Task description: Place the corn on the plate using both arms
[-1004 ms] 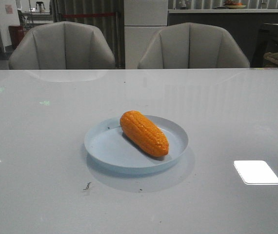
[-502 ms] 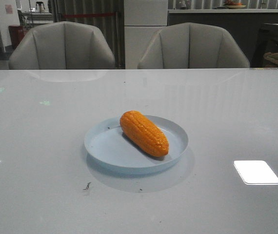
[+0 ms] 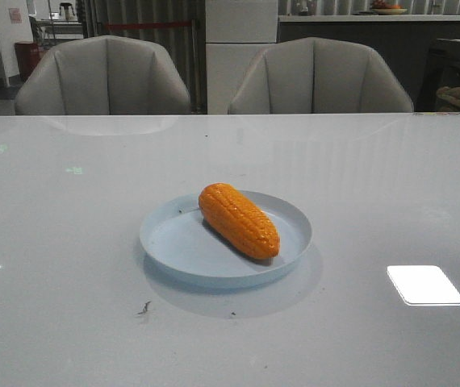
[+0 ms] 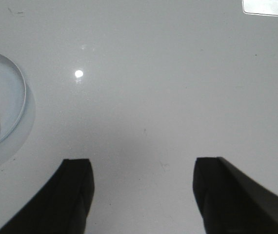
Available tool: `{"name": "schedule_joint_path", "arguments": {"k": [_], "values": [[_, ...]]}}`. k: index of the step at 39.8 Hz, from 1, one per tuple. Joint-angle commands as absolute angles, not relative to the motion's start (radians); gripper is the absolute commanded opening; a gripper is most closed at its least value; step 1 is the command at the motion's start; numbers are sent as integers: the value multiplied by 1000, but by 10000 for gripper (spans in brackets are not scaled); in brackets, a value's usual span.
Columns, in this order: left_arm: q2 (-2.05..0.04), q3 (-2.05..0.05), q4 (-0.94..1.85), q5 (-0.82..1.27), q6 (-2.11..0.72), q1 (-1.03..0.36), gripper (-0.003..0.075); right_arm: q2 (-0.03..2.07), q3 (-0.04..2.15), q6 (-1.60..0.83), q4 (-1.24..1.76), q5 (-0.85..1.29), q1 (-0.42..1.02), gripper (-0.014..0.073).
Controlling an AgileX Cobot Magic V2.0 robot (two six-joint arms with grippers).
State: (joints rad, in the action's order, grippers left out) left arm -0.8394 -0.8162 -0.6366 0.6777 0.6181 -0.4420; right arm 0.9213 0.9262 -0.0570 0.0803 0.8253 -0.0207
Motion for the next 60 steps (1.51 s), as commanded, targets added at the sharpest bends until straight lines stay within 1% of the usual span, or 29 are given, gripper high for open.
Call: {"name": "schedule_joint_path", "arguments": {"k": [1, 6, 10, 16, 20, 26, 30, 34, 41, 42, 46, 60], "values": [[-768, -830, -595, 655, 508, -441, 90, 911, 953, -64, 86, 767, -27, 543], [-689, -778, -547, 638, 496, -426, 90, 911, 953, -64, 86, 767, -27, 543], [-620, -699, -464, 556, 428, -369, 90, 911, 953, -64, 86, 767, -27, 543], [-511, -542, -224, 276, 192, -224, 90, 911, 953, -64, 86, 767, -27, 543], [-440, -435, -120, 121, 109, -139, 90, 911, 953, -64, 86, 767, -27, 543], [-315, -271, -69, -85, 90, -84, 90, 911, 953, -64, 86, 767, -27, 543], [-224, -171, -40, -158, 88, -72, 90, 911, 953, -64, 86, 767, -27, 543], [-128, -90, 18, -166, 37, -49, 90, 911, 953, -64, 86, 767, -27, 543], [31, 13, 11, -164, 37, -7, 90, 911, 953, -64, 86, 767, -27, 543], [27, 10, 11, -133, 37, -3, 90, 911, 953, -64, 86, 766, -27, 543], [0, 8, 10, -119, 37, -3, 90, 911, 953, -64, 86, 769, -27, 543], [2, 8, 10, -121, 37, -3, 90, 911, 953, -64, 86, 769, -27, 543]]}}
